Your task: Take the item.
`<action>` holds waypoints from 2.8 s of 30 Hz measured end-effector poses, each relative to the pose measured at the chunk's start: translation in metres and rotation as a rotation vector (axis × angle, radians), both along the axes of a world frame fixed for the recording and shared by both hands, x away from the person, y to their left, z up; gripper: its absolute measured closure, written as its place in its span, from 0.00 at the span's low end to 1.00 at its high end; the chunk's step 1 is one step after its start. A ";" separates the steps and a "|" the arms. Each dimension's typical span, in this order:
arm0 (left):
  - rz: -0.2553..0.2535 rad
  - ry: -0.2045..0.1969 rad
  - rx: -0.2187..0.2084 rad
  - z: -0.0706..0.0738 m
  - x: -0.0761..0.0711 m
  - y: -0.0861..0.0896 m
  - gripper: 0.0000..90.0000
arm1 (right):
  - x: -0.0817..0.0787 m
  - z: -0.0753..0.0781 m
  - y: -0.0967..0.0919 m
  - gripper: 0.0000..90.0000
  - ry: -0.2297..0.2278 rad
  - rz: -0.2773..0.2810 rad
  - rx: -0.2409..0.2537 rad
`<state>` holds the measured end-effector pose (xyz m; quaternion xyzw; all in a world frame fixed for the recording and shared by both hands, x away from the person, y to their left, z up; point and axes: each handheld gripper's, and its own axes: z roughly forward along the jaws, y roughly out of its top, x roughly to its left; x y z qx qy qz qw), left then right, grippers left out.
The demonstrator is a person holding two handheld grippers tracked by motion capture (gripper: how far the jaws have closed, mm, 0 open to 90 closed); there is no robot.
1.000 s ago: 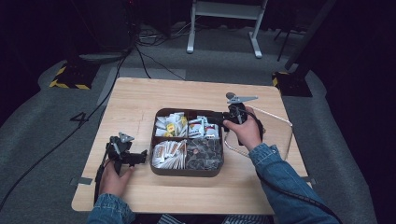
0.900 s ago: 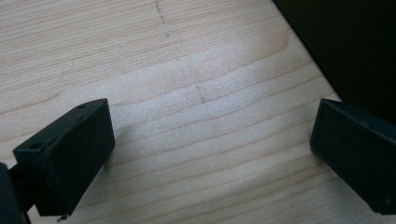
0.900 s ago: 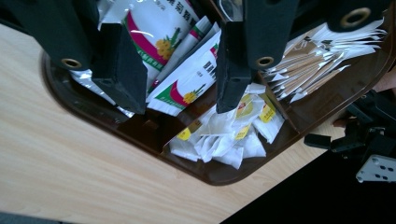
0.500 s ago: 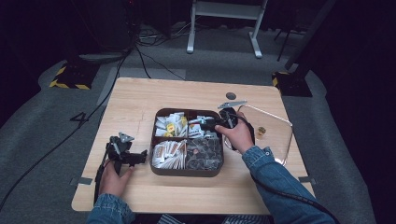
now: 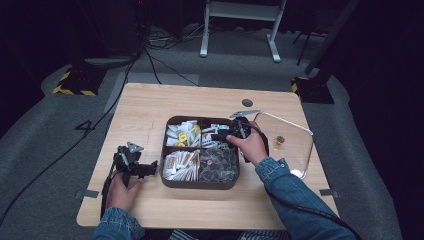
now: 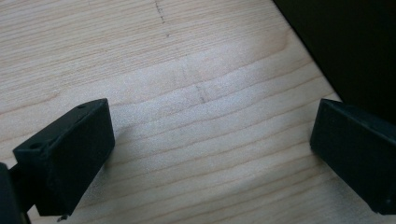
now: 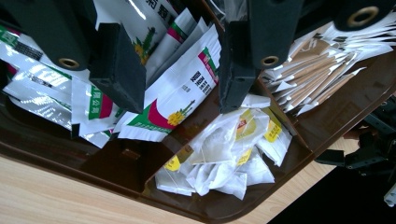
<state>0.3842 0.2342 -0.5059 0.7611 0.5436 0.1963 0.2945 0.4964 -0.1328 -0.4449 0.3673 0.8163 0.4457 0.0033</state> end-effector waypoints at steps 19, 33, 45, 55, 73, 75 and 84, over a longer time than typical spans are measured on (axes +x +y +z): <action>0.000 0.000 0.000 0.000 0.000 0.000 0.00 | -0.003 0.006 0.012 0.60 -0.014 0.021 0.032; 0.000 0.000 0.000 0.000 0.000 0.000 0.00 | 0.004 -0.008 0.021 0.68 0.004 0.022 -0.051; 0.000 0.000 0.000 0.000 0.000 0.000 0.00 | 0.005 -0.012 0.024 0.96 0.020 0.065 -0.097; 0.001 -0.001 -0.001 0.000 0.000 0.000 0.00 | 0.001 -0.002 0.021 0.98 -0.024 0.068 -0.105; 0.001 -0.001 -0.001 0.000 0.000 0.000 0.00 | -0.016 0.037 0.003 0.99 -0.091 0.066 -0.004; 0.000 0.000 0.000 0.000 0.000 0.000 0.00 | -0.017 0.039 0.002 0.99 -0.093 0.068 0.001; 0.000 0.000 0.000 0.000 0.000 0.000 0.00 | -0.031 0.054 -0.009 0.99 -0.103 0.085 0.046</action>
